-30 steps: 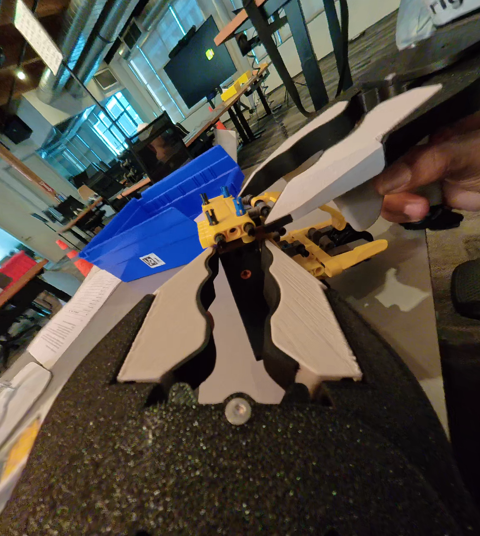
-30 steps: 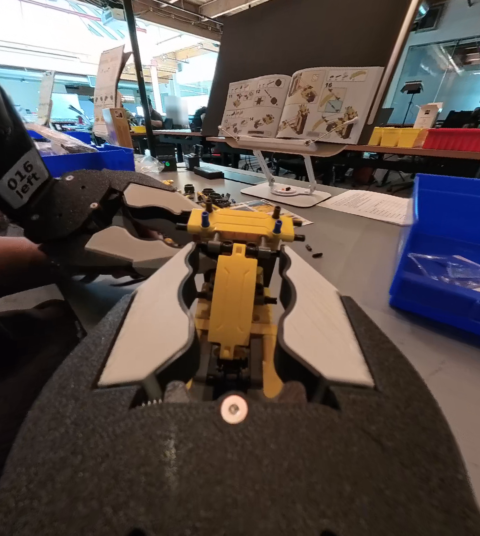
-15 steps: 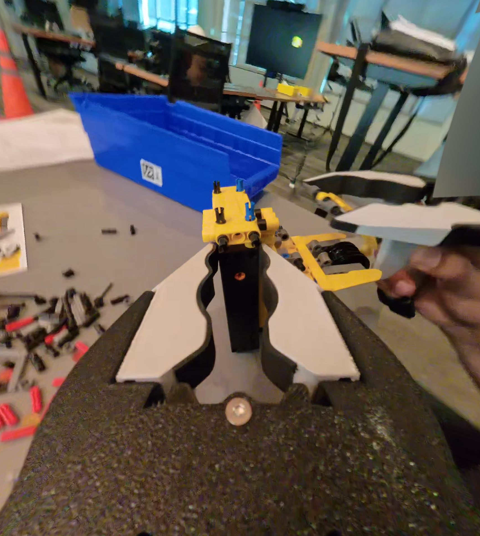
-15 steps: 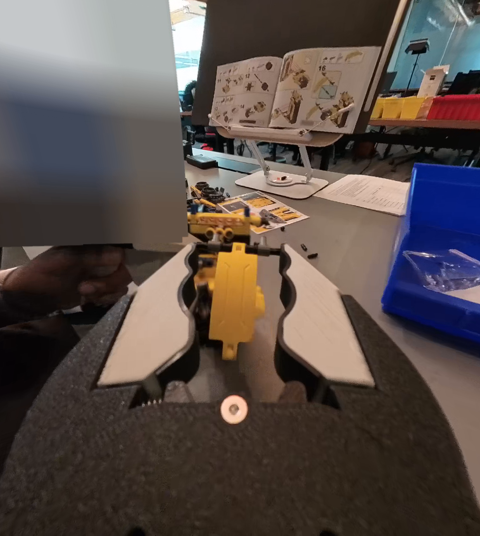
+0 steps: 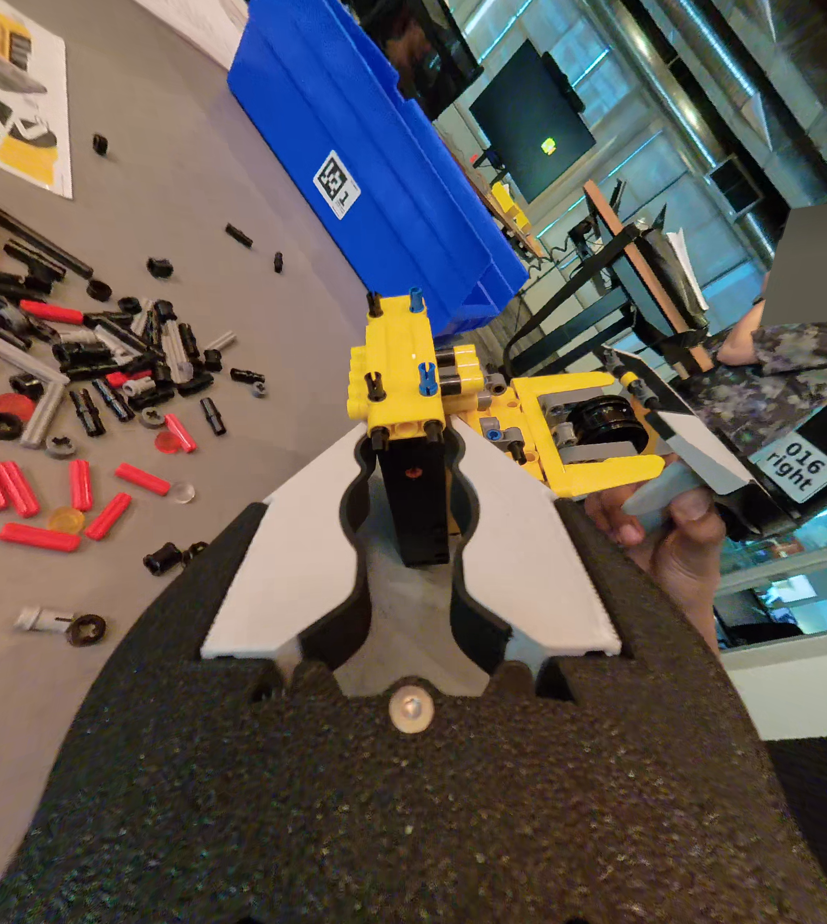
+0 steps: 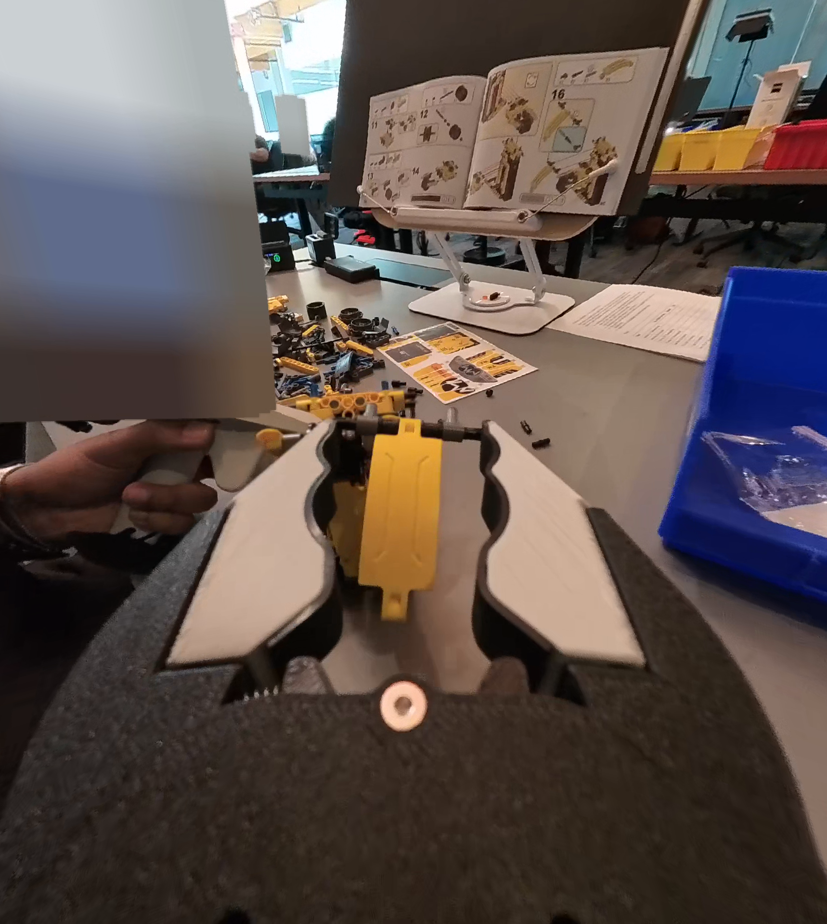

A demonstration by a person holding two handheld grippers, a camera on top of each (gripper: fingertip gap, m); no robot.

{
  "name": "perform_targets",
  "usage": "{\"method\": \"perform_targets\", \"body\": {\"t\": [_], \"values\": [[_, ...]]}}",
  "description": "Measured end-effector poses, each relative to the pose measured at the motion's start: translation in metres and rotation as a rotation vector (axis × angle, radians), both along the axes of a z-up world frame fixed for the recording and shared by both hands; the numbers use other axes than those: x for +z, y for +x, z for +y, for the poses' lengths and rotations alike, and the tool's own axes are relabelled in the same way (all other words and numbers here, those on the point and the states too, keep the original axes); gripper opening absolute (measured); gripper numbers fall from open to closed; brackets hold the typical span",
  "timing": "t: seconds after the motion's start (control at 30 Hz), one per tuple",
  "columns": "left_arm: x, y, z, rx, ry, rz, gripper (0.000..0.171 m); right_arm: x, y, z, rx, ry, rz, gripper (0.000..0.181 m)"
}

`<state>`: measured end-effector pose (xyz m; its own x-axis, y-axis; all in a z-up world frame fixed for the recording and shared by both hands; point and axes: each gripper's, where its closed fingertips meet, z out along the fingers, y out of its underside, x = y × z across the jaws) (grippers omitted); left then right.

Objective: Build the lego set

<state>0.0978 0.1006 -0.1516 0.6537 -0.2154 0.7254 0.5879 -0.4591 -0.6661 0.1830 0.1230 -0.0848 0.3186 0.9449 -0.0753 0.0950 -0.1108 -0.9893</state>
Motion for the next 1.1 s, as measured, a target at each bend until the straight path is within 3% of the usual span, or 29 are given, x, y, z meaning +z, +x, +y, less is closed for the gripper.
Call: {"method": "perform_targets", "body": {"t": [0.17,0.3,0.43,0.57,0.8,0.9,1.1], "values": [[-0.003,0.017,0.003,-0.052,-0.034,-0.035,0.026,0.0,0.012,0.007,-0.027,-0.024,0.036,0.056],[-0.021,0.033,0.005,-0.098,-0.184,-0.218,0.027,-0.004,0.024,0.009,-0.041,-0.034,0.061,0.056],[-0.025,0.034,0.008,-0.077,-0.206,-0.187,0.029,-0.012,0.042,0.011,-0.059,-0.054,0.13,0.056],[-0.033,0.054,0.003,-0.19,-0.29,-0.233,0.032,-0.018,0.066,0.011,-0.087,-0.081,0.233,0.056],[-0.034,0.052,0.006,-0.075,-0.253,-0.031,0.039,-0.01,0.102,0.005,-0.125,-0.06,0.354,0.055],[-0.042,0.033,0.007,0.047,-0.239,0.186,0.042,-0.009,0.101,0.001,-0.114,-0.046,0.352,0.056],[-0.028,0.019,-0.007,0.069,-0.156,0.379,0.042,-0.011,0.093,-0.002,-0.11,-0.036,0.336,0.056]]}}
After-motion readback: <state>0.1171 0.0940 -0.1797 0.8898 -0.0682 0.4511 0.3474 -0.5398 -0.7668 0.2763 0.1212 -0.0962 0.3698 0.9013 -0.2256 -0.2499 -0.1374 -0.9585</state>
